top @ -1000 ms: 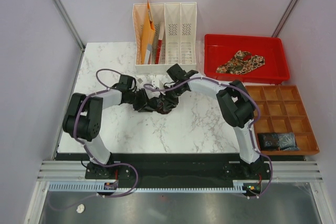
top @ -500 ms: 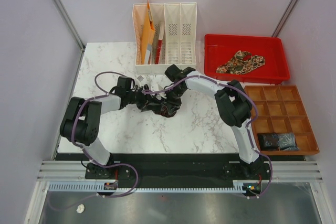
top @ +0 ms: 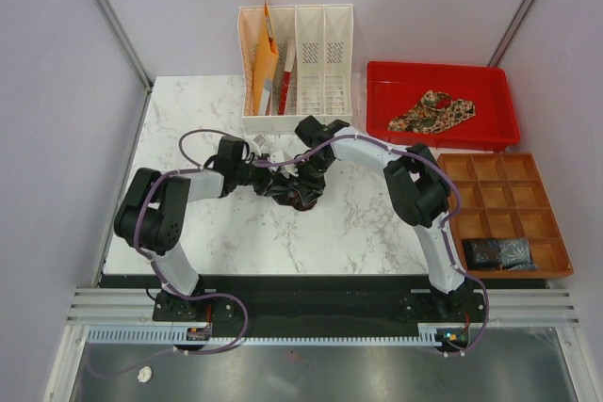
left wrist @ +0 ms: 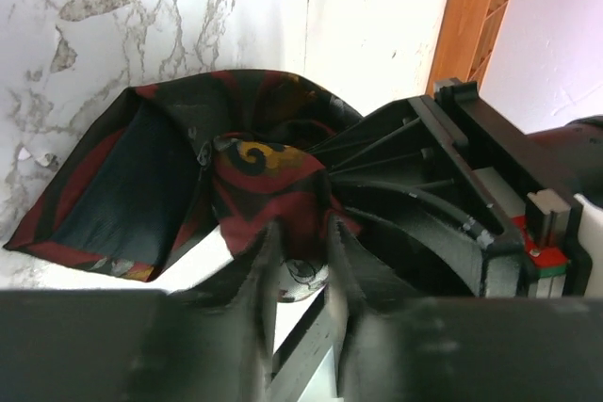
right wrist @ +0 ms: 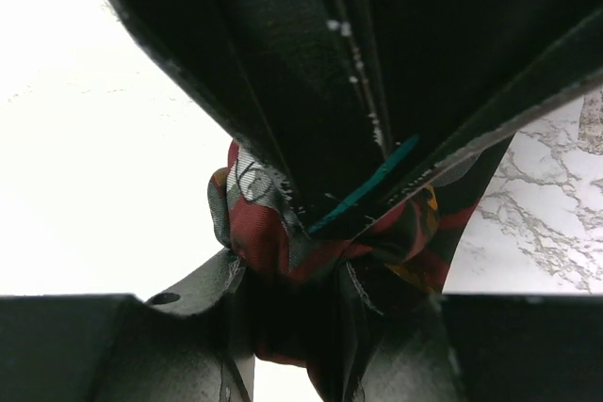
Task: Roll the ties
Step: Roll the tie at the center of the board.
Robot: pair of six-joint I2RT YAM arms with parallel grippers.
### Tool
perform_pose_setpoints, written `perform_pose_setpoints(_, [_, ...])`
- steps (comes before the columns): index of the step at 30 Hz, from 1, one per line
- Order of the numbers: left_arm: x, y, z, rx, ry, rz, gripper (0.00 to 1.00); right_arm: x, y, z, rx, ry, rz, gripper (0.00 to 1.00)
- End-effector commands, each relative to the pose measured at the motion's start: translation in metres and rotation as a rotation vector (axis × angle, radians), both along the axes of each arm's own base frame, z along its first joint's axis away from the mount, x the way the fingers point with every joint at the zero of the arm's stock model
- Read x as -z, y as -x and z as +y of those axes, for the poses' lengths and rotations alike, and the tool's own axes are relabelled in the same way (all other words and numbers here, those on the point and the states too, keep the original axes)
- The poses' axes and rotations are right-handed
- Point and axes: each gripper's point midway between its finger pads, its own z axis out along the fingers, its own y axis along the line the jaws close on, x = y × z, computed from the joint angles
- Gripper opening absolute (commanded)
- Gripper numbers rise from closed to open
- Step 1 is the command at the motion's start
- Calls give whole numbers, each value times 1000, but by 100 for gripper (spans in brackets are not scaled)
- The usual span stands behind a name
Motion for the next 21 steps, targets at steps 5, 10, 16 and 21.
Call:
perform_pose_setpoints(5, [47, 4, 30, -54, -230, 134, 2, 0, 0, 2, 6, 18, 9, 48])
perform_pose_setpoints(10, [60, 3, 43, -59, -328, 147, 2, -13, -6, 3, 40, -26, 25, 91])
perform_pose_setpoints(16, [69, 0, 46, -51, -369, 154, 2, -25, -17, 15, 131, -78, 31, 98])
perform_pose_setpoints(21, [71, 2, 49, -50, -390, 162, 2, -26, -33, 24, 279, -113, 5, 98])
